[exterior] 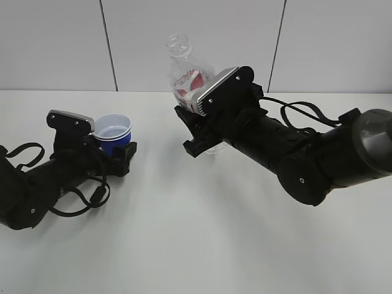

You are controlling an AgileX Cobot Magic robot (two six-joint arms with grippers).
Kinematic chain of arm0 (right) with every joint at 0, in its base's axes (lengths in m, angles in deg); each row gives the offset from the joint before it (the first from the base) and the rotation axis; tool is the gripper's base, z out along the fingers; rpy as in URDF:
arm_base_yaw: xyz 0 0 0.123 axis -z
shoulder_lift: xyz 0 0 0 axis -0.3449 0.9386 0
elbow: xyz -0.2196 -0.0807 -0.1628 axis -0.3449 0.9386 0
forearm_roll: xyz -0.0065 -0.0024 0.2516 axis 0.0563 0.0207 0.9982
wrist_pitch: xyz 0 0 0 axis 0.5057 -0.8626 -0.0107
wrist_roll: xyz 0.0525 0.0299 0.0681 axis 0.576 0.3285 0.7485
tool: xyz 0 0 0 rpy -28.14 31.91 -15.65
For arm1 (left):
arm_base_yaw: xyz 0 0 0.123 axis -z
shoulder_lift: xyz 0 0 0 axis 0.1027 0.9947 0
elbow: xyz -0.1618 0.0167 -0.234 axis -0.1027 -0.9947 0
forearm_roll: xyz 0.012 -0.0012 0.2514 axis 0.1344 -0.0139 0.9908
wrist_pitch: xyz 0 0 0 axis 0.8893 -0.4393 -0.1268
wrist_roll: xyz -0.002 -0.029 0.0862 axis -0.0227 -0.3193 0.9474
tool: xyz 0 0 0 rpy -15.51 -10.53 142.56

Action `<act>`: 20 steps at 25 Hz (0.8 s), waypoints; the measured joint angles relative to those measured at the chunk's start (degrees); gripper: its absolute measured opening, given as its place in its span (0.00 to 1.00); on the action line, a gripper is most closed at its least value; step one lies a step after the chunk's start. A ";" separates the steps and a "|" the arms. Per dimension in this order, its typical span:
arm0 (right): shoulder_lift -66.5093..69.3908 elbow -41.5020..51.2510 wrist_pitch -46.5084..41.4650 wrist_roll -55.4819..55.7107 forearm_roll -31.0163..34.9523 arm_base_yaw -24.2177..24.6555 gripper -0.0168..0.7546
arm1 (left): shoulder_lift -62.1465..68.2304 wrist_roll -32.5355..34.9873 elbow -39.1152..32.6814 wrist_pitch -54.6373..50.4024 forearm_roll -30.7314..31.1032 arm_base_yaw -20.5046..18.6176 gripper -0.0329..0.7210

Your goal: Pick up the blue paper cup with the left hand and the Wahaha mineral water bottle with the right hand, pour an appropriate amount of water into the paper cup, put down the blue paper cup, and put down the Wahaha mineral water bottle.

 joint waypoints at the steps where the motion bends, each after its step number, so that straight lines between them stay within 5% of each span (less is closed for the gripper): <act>1: 0.00 0.00 0.00 0.00 0.17 0.00 0.66 | 0.00 0.00 -0.24 -0.09 0.00 0.00 0.91; 20: 7.15 -4.76 0.97 6.18 16.00 3.50 0.66 | -17.48 0.00 -24.77 4.47 -3.40 0.00 0.91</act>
